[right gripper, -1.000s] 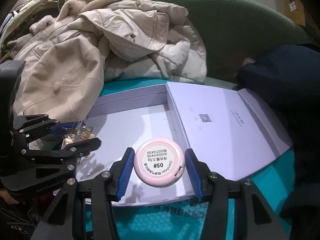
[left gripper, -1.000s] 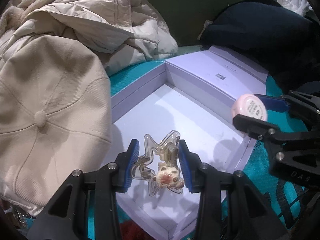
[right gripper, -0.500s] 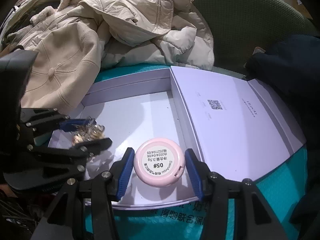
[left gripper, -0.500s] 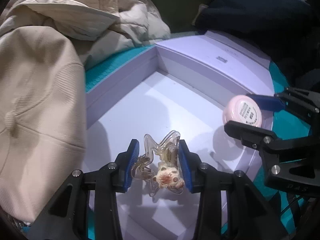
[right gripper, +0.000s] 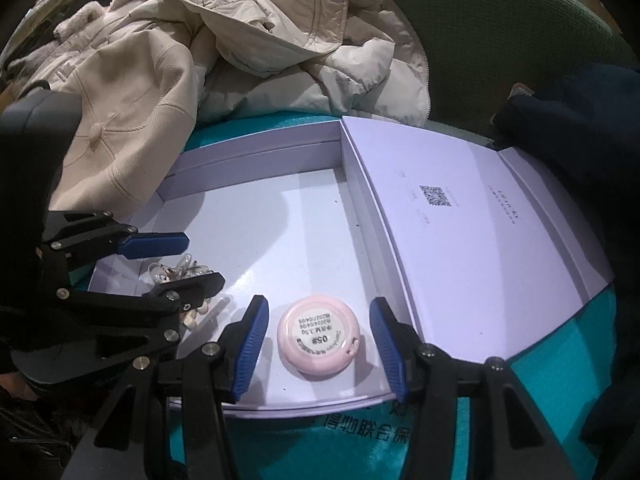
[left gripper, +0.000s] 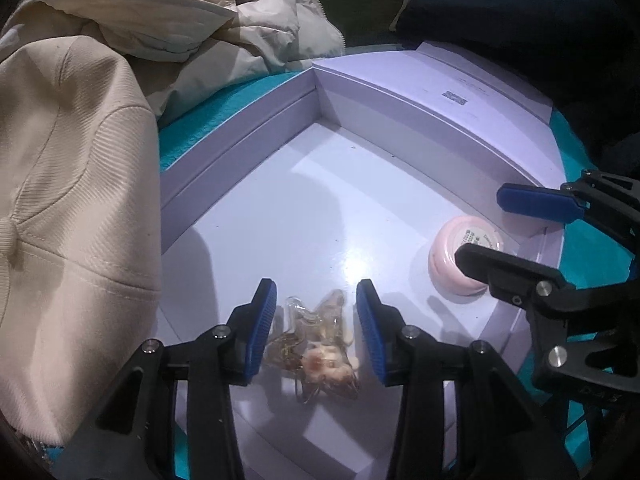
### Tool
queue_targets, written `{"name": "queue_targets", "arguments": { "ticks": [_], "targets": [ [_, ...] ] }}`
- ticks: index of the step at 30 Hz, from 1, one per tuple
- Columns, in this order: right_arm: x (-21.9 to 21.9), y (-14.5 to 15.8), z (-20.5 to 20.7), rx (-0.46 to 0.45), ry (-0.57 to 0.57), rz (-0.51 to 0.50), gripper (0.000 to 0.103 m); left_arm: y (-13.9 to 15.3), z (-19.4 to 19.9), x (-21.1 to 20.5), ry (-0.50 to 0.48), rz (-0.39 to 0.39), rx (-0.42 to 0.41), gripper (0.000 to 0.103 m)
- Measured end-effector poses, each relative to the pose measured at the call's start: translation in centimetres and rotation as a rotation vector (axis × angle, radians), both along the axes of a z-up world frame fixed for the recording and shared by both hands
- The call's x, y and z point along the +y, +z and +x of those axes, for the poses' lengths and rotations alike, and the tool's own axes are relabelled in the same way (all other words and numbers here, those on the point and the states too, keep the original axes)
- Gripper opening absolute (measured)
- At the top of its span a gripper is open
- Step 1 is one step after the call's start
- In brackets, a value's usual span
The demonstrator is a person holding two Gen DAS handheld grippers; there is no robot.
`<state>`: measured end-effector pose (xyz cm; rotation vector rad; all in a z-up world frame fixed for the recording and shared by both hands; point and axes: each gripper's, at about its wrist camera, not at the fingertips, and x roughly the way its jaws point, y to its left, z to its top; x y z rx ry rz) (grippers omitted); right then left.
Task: Organize objects
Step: 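Lower and release the compact into the white box while the left gripper releases the star clip there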
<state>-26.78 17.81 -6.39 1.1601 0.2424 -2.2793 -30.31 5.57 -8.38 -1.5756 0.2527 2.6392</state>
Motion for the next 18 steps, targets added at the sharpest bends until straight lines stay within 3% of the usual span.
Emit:
{"name": "queue_targets", "arguments": {
  "ticks": [4, 18],
  "targets": [
    [-0.1, 0.5, 0.4, 0.015, -0.012, 0.019, 0.057, 0.7, 0.4, 0.1, -0.001, -0.009, 0.011, 0.043],
    [0.8, 4.4, 1.6, 0.062, -0.057, 0.005, 0.057, 5.3, 3.5, 0.0, 0.006, 0.024, 0.091, 0.043]
  ]
}}
